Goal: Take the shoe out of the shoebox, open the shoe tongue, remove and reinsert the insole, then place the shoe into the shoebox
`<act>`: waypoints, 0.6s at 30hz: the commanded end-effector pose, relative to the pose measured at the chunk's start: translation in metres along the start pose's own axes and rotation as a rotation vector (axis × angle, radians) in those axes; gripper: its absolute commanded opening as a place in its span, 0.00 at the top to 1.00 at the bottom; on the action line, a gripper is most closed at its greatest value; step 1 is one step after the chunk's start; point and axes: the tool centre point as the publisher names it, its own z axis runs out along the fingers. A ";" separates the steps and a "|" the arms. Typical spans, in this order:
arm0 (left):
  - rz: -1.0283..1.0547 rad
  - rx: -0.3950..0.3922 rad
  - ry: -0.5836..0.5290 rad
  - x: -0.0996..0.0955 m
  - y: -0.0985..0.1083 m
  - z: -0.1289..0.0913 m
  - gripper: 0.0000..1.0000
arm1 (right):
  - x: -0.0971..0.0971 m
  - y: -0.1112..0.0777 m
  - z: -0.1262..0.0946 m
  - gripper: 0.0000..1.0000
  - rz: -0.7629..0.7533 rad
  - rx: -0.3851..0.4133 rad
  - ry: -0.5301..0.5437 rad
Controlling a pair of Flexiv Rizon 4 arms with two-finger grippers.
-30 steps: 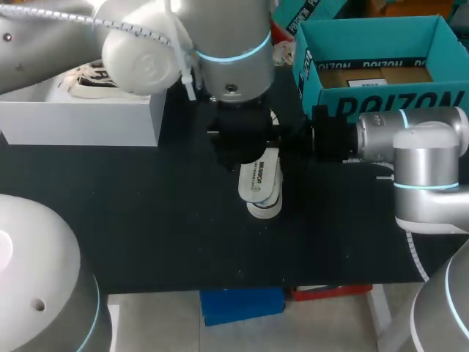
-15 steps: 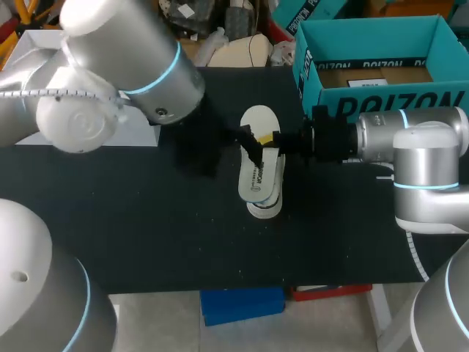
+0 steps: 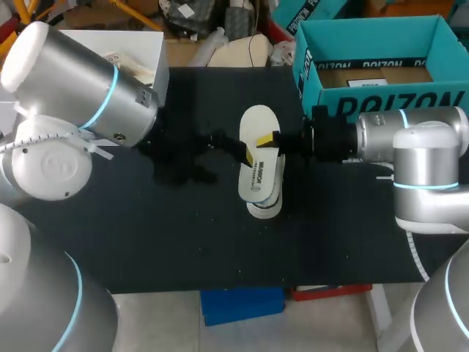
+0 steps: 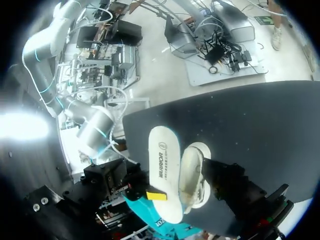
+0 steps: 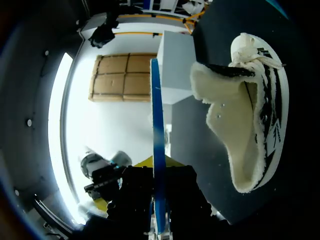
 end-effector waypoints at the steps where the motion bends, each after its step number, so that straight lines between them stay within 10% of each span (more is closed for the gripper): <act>1: 0.004 -0.009 -0.262 0.005 -0.003 0.000 0.00 | 0.000 -0.001 0.001 1.00 0.000 -0.003 -0.001; 18: -0.094 -0.069 -0.725 0.024 0.013 0.011 0.00 | 0.000 -0.001 0.001 1.00 0.000 -0.003 -0.001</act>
